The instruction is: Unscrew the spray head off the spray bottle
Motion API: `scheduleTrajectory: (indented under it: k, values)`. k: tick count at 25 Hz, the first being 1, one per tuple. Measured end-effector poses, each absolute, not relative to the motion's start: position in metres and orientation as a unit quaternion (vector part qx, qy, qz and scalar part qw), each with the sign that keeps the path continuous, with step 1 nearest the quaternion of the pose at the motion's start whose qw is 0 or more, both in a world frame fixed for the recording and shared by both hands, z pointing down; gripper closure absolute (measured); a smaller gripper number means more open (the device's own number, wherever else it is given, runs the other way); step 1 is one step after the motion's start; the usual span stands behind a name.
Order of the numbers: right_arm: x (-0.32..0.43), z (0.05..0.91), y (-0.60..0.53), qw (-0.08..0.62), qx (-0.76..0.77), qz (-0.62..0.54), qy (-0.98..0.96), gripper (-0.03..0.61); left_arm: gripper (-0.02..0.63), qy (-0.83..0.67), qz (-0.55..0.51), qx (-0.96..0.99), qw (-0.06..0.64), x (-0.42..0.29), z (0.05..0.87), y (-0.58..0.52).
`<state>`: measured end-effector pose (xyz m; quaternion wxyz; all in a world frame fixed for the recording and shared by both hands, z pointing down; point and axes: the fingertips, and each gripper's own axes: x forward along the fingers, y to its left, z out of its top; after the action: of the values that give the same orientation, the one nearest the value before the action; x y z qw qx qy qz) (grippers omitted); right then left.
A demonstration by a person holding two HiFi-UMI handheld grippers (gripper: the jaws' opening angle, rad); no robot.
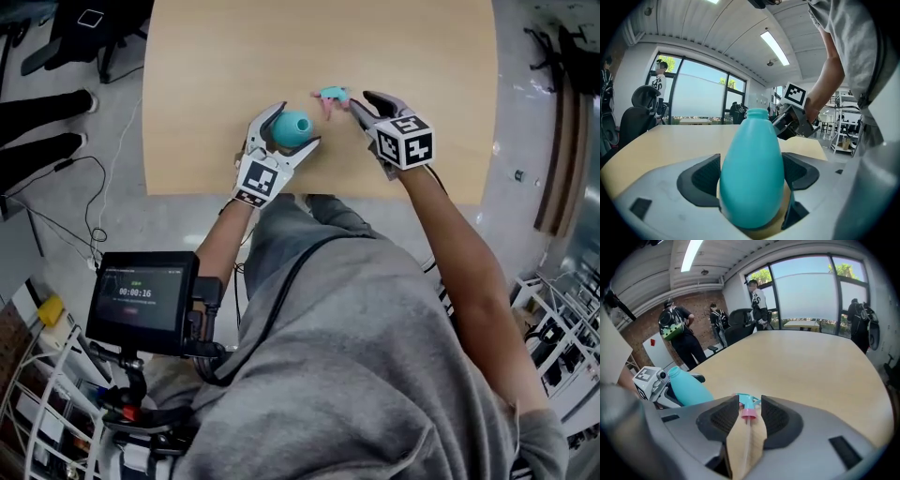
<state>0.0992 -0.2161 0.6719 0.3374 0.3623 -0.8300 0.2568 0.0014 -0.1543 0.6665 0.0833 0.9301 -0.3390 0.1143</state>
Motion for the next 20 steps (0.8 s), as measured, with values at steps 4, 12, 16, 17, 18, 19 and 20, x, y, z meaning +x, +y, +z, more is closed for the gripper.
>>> scheduleTrajectory:
  k: [4, 12, 16, 17, 18, 19, 20]
  values:
    - [0.111, 0.636, -0.222, 0.291, 0.399, 0.236, -0.837, 0.459, 0.235, -0.331, 0.115, 0.933, 0.077, -0.004, 0.650, -0.149]
    - [0.113, 0.507, -0.196, 0.184, 0.407, 0.209, -0.870, 0.538, 0.236, -0.369, 0.066, 0.926, 0.040, -0.031, 0.535, -0.129]
    - [0.115, 0.461, -0.184, 0.147, 0.398, 0.177, -0.888, 0.563, 0.444, -0.397, 0.012, 0.916, 0.051, -0.049, 0.474, -0.120]
    - [0.116, 0.451, -0.179, 0.143, 0.396, 0.169, -0.891, 0.571, 0.563, -0.394, 0.016, 0.917, 0.058, -0.051, 0.464, -0.115]
    - [0.116, 0.442, -0.175, 0.140, 0.394, 0.161, -0.894, 0.571, 0.611, -0.391, 0.021, 0.918, 0.062, -0.054, 0.456, -0.111]
    - [0.115, 0.434, -0.170, 0.138, 0.392, 0.154, -0.897, 0.571, 0.611, -0.389, 0.023, 0.919, 0.062, -0.056, 0.446, -0.108]
    - [0.113, 0.425, -0.166, 0.135, 0.390, 0.147, -0.899, 0.571, 0.611, -0.389, 0.023, 0.919, 0.057, -0.058, 0.437, -0.106]
